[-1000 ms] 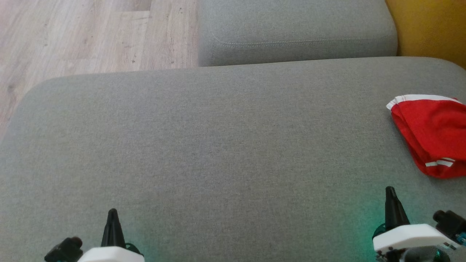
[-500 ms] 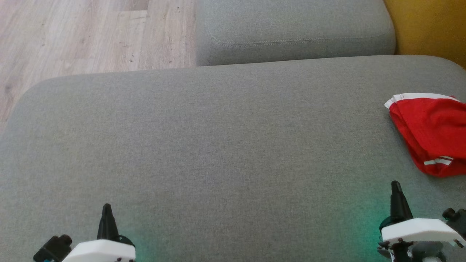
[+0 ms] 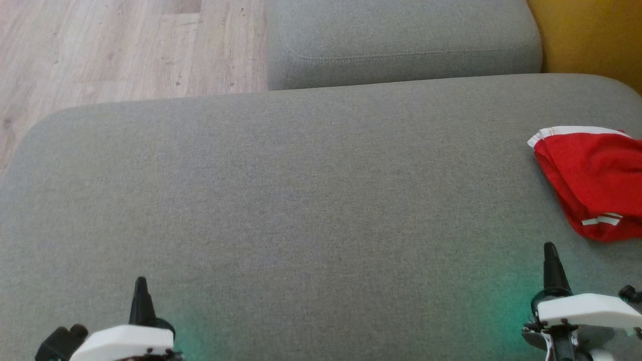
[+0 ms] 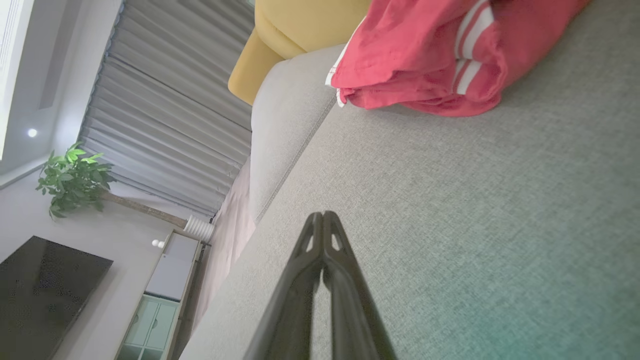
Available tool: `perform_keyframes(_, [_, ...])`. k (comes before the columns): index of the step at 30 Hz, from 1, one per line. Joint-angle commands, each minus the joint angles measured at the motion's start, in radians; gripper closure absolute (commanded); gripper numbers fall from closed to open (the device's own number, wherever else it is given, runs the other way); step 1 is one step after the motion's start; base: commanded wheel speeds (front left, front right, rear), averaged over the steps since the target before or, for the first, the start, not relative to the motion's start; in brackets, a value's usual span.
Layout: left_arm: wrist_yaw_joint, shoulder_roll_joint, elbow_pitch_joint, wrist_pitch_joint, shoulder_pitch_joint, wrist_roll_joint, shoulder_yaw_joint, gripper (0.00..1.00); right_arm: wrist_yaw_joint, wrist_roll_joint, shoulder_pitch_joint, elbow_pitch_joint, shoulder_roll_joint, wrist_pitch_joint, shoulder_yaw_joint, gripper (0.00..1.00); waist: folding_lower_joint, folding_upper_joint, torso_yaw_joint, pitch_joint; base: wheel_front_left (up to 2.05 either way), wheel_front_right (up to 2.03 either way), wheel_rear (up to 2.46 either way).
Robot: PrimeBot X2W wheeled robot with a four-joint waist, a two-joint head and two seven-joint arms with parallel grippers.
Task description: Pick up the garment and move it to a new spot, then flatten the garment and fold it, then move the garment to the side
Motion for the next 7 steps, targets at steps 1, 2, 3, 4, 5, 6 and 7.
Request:
perform_keyframes(1, [-0.006, 0.002, -0.038, 0.003, -0.058, -0.023, 0.028, 1.00, 0.005, 0.028, -0.057, -0.042, -0.005, 0.009, 0.006, 1.00, 0.0000, 0.0000, 0.000, 0.000, 0.00, 0.00, 0.00])
perform_keyframes(2, [-0.007, 0.002, -0.040, 0.006, -0.059, -0.034, 0.030, 1.00, 0.005, 0.040, -0.058, -0.043, -0.005, 0.012, 0.006, 1.00, 0.0000, 0.0000, -0.001, 0.000, 0.00, 0.00, 0.00])
perform_keyframes(3, [-0.008, 0.002, -0.041, 0.009, -0.060, -0.046, 0.032, 1.00, 0.005, 0.053, -0.059, -0.045, -0.005, 0.014, 0.005, 1.00, 0.0000, 0.0000, -0.001, 0.001, 0.00, 0.00, 0.00])
perform_keyframes(4, [-0.009, 0.002, -0.042, 0.012, -0.062, -0.057, 0.034, 1.00, 0.005, 0.065, -0.060, -0.046, -0.005, 0.017, 0.004, 1.00, 0.0000, 0.0000, -0.002, 0.001, 0.00, 0.00, 0.00])
perform_keyframes(5, [-0.010, 0.002, -0.044, 0.015, -0.063, -0.069, 0.036, 1.00, 0.005, 0.078, -0.062, -0.047, -0.005, 0.020, 0.003, 1.00, 0.0000, 0.0000, -0.003, 0.001, 0.00, 0.00, 0.00])
perform_keyframes(6, [-0.012, 0.002, -0.045, 0.018, -0.064, -0.080, 0.038, 1.00, 0.005, 0.090, -0.063, -0.049, -0.005, 0.023, 0.002, 1.00, 0.0000, 0.0000, -0.003, 0.001, 0.00, 0.00, 0.00])
perform_keyframes(7, [-0.013, 0.002, -0.047, 0.020, -0.066, -0.091, 0.040, 1.00, 0.005, 0.103, -0.064, -0.050, -0.005, 0.026, 0.001, 1.00, 0.0000, 0.0000, -0.004, 0.001, 0.00, 0.00, 0.00])
